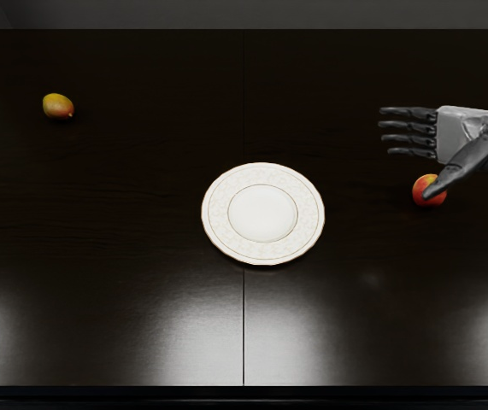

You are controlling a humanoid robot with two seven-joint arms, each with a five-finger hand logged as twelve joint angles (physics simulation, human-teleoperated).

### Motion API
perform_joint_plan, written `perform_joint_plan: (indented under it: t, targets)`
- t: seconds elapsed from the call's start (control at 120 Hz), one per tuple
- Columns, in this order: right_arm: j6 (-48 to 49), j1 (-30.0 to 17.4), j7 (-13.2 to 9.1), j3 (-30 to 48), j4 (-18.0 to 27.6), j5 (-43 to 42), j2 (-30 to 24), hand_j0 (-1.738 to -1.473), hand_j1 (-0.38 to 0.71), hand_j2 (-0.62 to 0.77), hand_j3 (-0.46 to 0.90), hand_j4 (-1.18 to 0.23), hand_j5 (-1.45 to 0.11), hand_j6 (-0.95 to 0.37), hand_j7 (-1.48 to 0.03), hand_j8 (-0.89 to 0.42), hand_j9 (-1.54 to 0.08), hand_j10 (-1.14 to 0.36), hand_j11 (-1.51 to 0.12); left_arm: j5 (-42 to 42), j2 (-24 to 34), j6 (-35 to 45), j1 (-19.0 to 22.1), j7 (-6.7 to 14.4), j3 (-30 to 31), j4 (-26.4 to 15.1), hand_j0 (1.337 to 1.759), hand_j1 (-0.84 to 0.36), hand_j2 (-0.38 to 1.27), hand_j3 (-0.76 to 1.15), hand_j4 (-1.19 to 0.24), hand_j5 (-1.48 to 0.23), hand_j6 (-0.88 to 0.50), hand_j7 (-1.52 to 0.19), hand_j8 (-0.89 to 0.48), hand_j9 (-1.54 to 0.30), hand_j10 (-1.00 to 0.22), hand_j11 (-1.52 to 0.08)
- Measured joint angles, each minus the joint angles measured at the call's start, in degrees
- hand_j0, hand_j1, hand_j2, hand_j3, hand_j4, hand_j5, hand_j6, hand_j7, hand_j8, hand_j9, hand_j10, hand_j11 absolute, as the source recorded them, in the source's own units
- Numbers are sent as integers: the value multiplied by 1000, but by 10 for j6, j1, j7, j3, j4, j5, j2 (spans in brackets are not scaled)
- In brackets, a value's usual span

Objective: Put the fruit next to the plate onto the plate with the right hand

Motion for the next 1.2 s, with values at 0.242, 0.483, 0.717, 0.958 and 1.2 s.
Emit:
perform_joint_plan:
  t: [0.242,0.483,0.717,0.958,1.2]
  targets:
    - [0,41,-78,1,34,-17,33,-1658,-303,-6,0,-39,-51,-39,-51,-40,-51,-40,-51,0,0,0,0,0,0,0,1658,69,47,0,-234,-303,-234,-303,-234,-304,-234,-304]
    - [-97,100,-170,-3,94,-269,89,-1658,-308,-6,0,-37,-46,-37,-46,-37,-46,-36,-46,0,0,0,0,0,0,0,1658,69,47,0,-234,-303,-234,-303,-234,-304,-234,-304]
    - [-294,99,-228,-25,136,-434,135,-1658,-254,-15,0,-83,-105,-84,-104,-84,-105,-83,-104,0,0,0,0,0,0,0,1658,69,47,0,-234,-303,-234,-303,-234,-303,-234,-303]
    - [-423,97,-235,-110,141,-521,133,-1658,-222,-19,0,-112,-140,-113,-140,-112,-140,-111,-140,0,0,0,0,0,0,0,1658,69,47,0,-234,-304,-234,-304,-234,-304,-234,-304]
    - [-455,94,-235,-171,142,-547,99,-1658,-185,-25,0,-144,-181,-146,-180,-145,-181,-143,-181,0,0,0,0,0,0,0,1658,69,47,0,-234,-303,-234,-303,-234,-303,-234,-304]
